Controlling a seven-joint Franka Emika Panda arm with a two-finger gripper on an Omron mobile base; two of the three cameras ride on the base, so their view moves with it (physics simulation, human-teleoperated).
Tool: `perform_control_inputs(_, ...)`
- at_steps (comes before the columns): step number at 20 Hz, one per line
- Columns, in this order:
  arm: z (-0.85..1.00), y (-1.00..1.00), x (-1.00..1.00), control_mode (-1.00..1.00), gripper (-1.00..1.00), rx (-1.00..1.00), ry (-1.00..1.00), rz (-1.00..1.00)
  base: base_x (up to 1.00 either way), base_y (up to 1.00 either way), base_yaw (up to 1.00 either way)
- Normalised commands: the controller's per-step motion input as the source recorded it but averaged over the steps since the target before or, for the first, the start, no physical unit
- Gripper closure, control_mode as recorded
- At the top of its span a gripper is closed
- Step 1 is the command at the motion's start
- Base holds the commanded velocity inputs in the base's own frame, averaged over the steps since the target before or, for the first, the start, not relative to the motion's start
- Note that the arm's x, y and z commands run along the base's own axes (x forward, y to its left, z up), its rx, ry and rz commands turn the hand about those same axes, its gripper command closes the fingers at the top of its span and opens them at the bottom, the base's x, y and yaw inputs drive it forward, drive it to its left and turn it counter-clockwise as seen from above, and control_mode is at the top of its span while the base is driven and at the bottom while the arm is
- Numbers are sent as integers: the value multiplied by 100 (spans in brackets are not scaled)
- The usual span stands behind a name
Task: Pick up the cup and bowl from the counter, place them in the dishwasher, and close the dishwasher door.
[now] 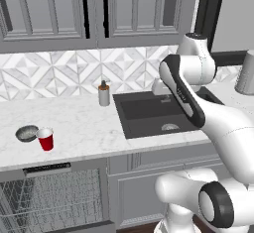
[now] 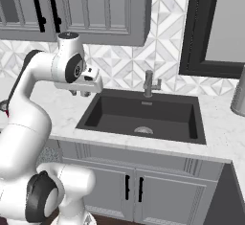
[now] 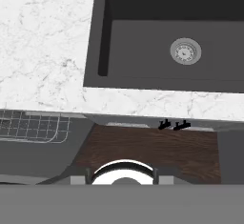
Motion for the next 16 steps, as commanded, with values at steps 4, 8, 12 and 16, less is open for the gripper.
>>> perform_control_inputs(4,0,-8,-20,-100,-100,0,0,0,0,0,0)
perform_control_inputs(8,-2,-6,-25,-100,-100,0,0,0,0,0,0)
perform_control_inputs(12,-8,-2,-12,-100,-100,0,1,0,0,0,0)
perform_control_inputs(16,-5,0,-6,-100,-100,0,0,0,0,0,0)
